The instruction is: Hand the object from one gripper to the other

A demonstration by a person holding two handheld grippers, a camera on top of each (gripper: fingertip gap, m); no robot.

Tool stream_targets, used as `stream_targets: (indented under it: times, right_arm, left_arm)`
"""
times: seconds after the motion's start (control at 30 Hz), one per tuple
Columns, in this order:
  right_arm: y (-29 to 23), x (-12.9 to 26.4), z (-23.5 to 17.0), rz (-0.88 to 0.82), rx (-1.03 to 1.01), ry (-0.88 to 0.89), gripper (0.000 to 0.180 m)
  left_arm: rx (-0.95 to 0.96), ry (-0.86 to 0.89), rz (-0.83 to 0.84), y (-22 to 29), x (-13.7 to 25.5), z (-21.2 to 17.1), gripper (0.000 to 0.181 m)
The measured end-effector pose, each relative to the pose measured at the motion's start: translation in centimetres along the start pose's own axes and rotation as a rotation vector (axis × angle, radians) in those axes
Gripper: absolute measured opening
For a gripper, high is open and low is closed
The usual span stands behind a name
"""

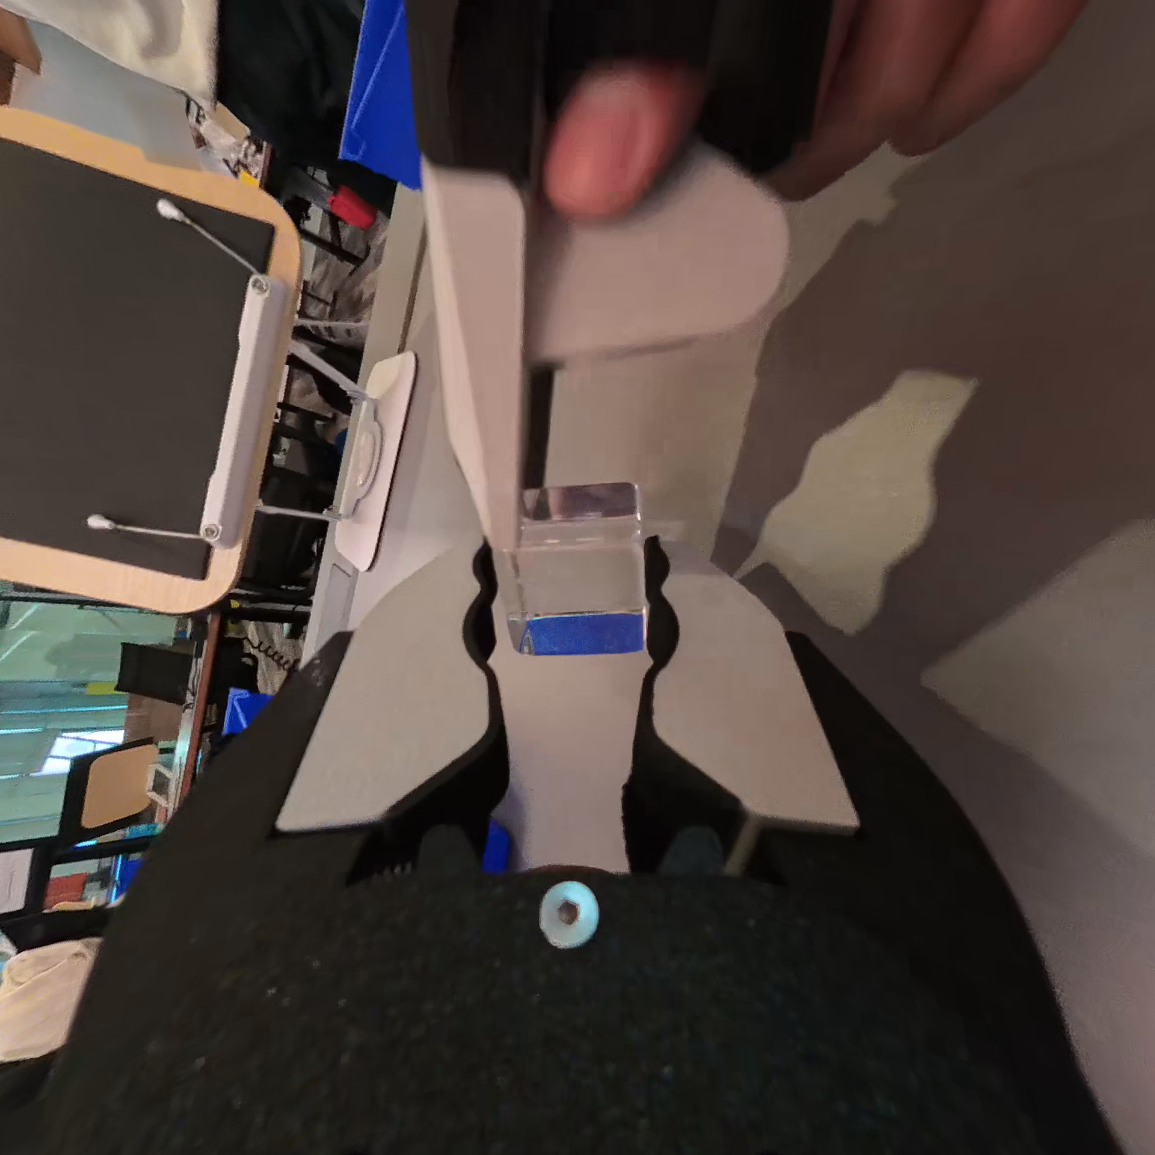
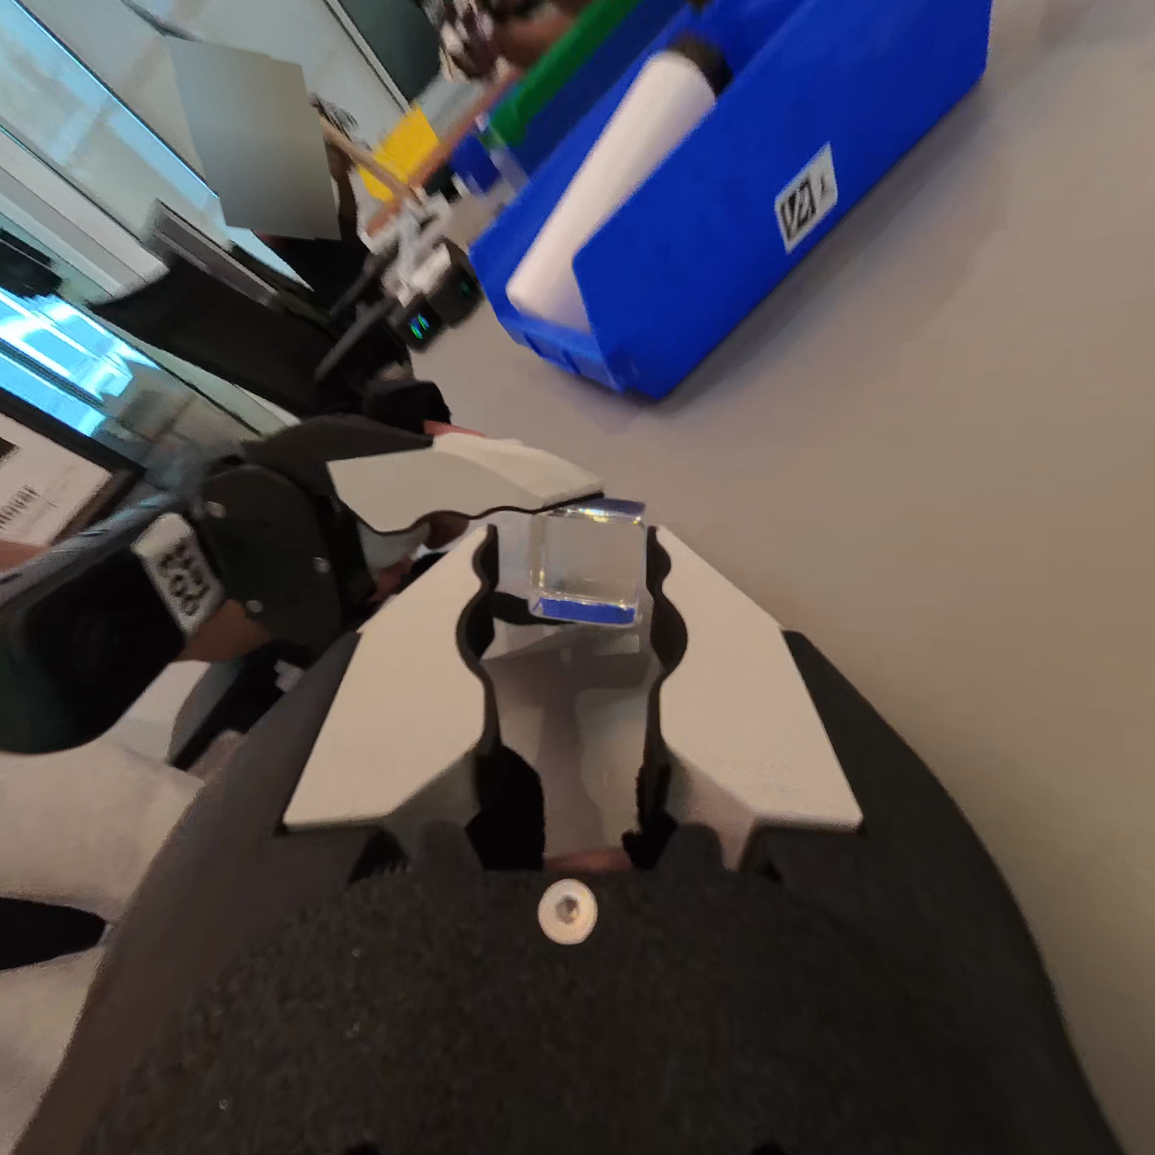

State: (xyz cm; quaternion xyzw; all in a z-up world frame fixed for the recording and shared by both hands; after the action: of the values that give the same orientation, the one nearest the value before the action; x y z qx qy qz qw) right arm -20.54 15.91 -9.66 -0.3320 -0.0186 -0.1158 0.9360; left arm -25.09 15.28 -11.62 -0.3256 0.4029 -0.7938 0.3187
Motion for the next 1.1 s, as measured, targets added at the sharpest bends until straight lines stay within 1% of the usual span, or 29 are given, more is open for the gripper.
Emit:
stream_targets:
  times: [0.03,0.1,0.2,0.3,0.4,0.47,0.53,0.57,0.6,0.67,0.73,0.8,0.87,0.97,1.07,1.1]
  right_arm:
    - [0.0,0.6,0.7,0.023,0.005,0.048,0.049]
    - [0.2,1.8,2.0,0.049,0.025,0.123,0.053]
    - [1.1,3.4,3.0,-0.008,0.131,0.168,0.059]
    - [0.9,3.5,3.1,-0.067,0.339,0.110,0.066]
    - [-0.3,2.1,1.6,-0.081,0.609,-0.032,0.070]
    - [-1.5,1.0,0.9,-0.118,0.765,-0.084,0.070]
    - [-2.1,0.6,1.4,-0.261,0.903,-0.052,0.069]
    - [-2.3,0.6,1.7,-0.334,0.960,-0.043,0.068]
    - [-2.3,0.4,1.7,-0.374,0.995,-0.071,0.069]
    - [-2.1,-0.3,1.4,-0.463,1.053,-0.142,0.071]
    - [-2.3,-1.1,0.7,-0.526,1.162,-0.227,0.072]
    - [-2.6,-1.8,0.0,-0.577,1.248,-0.299,0.069]
    - [-1.9,-2.6,-1.2,-0.595,1.268,-0.397,0.072]
    - [-1.1,-2.8,-1.9,-0.607,1.245,-0.436,0.069]
    - [-0.9,-2.3,-1.4,-0.617,1.194,-0.419,0.046]
    - [-0.8,-2.2,-1.5,-0.603,1.176,-0.426,0.044]
  left_arm:
    - [0.023,-0.006,0.001,-0.2,-0.1,-0.3,0.046]
    - [0.156,0.003,-0.035,-0.8,-0.1,-0.4,0.045]
    - [0.504,0.053,-0.170,-2.1,0.1,-0.1,0.045]
    - [0.937,0.132,-0.349,-4.0,0.5,0.2,0.045]
    - [1.289,0.188,-0.507,-5.6,0.7,-0.3,0.045]
    - [1.479,0.221,-0.597,-6.3,0.8,-0.5,0.045]
    - [1.599,0.194,-0.674,-6.1,0.8,-0.5,0.045]
    - [1.617,0.144,-0.689,-5.5,0.6,-0.5,0.045]
    - [1.606,0.076,-0.676,-4.8,0.3,-0.6,0.045]
    - [1.499,-0.057,-0.589,-3.2,-0.2,-0.8,0.045]
    - [1.394,-0.131,-0.474,-2.6,-0.3,-0.9,0.045]
    - [1.367,-0.139,-0.436,-2.7,-0.4,-0.8,0.045]
    - [1.393,-0.121,-0.464,-2.8,-0.2,-0.4,0.045]
    - [1.325,-0.133,-0.450,-2.5,-0.2,-0.2,0.045]
    - [1.255,-0.129,-0.430,-2.2,0.0,0.2,0.045]
    - [1.217,-0.132,-0.412,-2.1,0.0,0.3,0.045]
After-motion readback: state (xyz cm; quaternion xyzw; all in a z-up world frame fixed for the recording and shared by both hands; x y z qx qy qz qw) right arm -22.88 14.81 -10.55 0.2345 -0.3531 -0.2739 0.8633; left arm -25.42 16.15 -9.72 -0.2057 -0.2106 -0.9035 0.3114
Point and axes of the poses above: each gripper's, where its closed fingertips meet, x back along the fingers, z out of its top, y = z × x across the jaws, the point moved 3 cm from there along x, back along the fingers, and after that the axes turned 14 degrees about z, right-handed, at the moved point
